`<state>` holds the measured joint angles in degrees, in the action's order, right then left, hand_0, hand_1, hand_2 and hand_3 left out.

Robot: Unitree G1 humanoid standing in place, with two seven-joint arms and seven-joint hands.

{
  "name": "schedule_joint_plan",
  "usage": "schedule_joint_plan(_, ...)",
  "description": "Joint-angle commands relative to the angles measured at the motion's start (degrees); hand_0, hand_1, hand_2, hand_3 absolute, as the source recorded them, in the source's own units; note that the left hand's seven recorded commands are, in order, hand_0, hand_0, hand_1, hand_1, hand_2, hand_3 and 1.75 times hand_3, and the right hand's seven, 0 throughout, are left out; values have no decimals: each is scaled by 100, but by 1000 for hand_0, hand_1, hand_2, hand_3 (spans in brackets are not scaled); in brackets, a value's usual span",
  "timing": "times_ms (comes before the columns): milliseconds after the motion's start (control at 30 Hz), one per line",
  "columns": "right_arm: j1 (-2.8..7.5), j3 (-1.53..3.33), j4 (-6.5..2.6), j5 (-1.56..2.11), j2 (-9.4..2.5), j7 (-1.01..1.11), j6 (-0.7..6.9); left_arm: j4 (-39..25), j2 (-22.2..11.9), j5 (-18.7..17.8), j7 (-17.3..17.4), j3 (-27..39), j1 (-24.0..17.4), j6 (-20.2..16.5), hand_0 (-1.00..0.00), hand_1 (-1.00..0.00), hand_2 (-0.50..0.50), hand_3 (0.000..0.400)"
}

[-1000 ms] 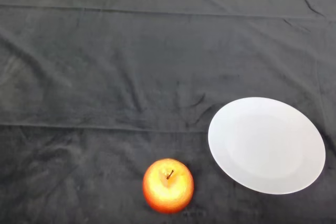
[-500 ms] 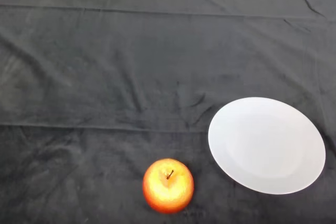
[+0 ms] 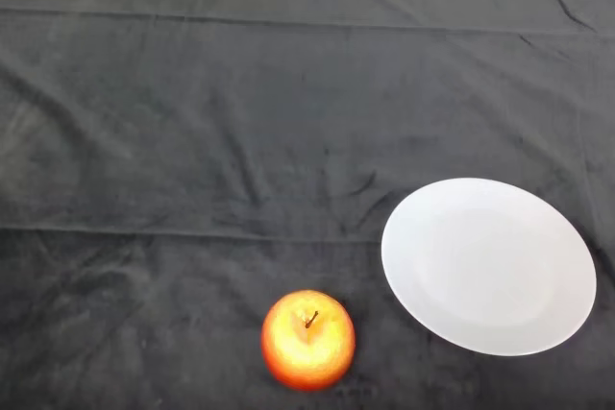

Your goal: Move the apple to the plate

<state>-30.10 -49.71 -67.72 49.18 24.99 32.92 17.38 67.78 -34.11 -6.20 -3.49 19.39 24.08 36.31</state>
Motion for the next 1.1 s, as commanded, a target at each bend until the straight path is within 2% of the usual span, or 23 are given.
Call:
schedule_joint_plan(33, -40, -102, -86, 56, 113, 9, -30, 35, -14, 120, 120, -143, 243, 165, 0, 0, 0, 0)
schedule_joint_plan(333, -39, -102, -83, 56, 112, 8, -30, -99, 34, 336, 431, -414, 223, 262, 0, 0, 0, 0)
schedule_joint_plan(600, -38, -101, -78, 56, 110, 6, -30, -556, 60, 458, 754, -635, -28, 314, 0, 0, 0, 0)
schedule_joint_plan(867, -34, -99, -65, 55, 104, 0, -30, -1374, 102, 464, 1063, -806, -395, 168, 0, 0, 0, 0)
schedule_joint_plan(1100, -28, -96, -46, 53, 96, -9, -29, -2369, 284, 537, 1170, -1034, -852, -89, 0, 0, 0, 0)
